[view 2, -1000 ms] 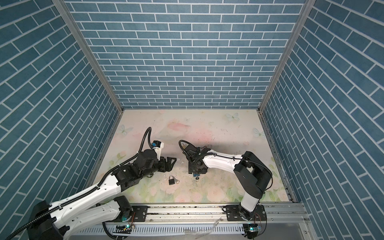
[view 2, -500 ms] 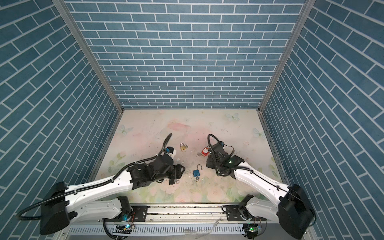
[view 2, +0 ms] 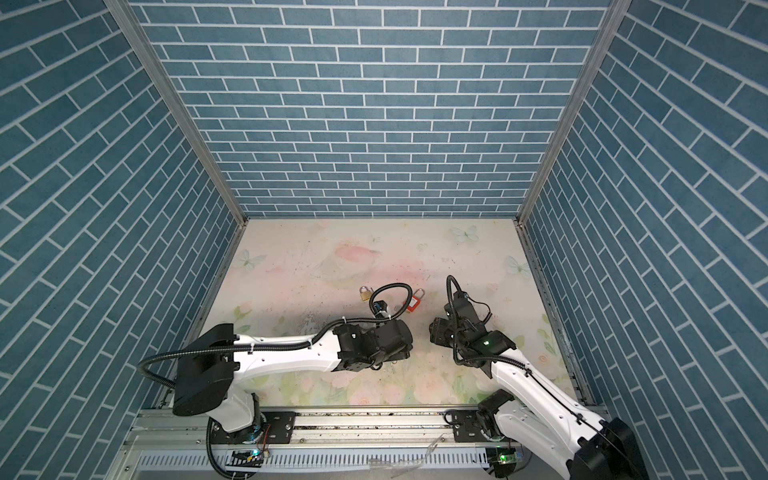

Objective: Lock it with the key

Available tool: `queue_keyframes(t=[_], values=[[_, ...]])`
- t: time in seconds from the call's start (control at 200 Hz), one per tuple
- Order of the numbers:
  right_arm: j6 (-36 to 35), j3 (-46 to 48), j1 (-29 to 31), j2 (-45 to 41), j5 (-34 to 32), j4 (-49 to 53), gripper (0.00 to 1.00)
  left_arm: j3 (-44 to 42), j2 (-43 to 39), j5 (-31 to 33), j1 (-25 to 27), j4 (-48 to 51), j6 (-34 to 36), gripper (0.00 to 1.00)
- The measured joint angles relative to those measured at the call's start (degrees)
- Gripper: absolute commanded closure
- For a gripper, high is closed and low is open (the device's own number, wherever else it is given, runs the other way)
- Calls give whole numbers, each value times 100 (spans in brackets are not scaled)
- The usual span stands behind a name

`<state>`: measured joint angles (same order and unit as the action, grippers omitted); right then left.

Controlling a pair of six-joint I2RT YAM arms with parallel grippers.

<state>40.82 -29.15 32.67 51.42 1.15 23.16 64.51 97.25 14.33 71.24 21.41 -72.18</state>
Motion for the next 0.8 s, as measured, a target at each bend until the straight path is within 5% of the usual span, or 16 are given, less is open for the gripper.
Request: queue_keyframes(t=[0.23, 0.8], values=[[-431, 0, -136, -46, 457, -59, 29, 251, 470, 44, -9, 568, -341, 36], [-636, 0, -162, -129, 914, -219, 30, 1362, 1657, -39, -264, 1488, -267, 43]])
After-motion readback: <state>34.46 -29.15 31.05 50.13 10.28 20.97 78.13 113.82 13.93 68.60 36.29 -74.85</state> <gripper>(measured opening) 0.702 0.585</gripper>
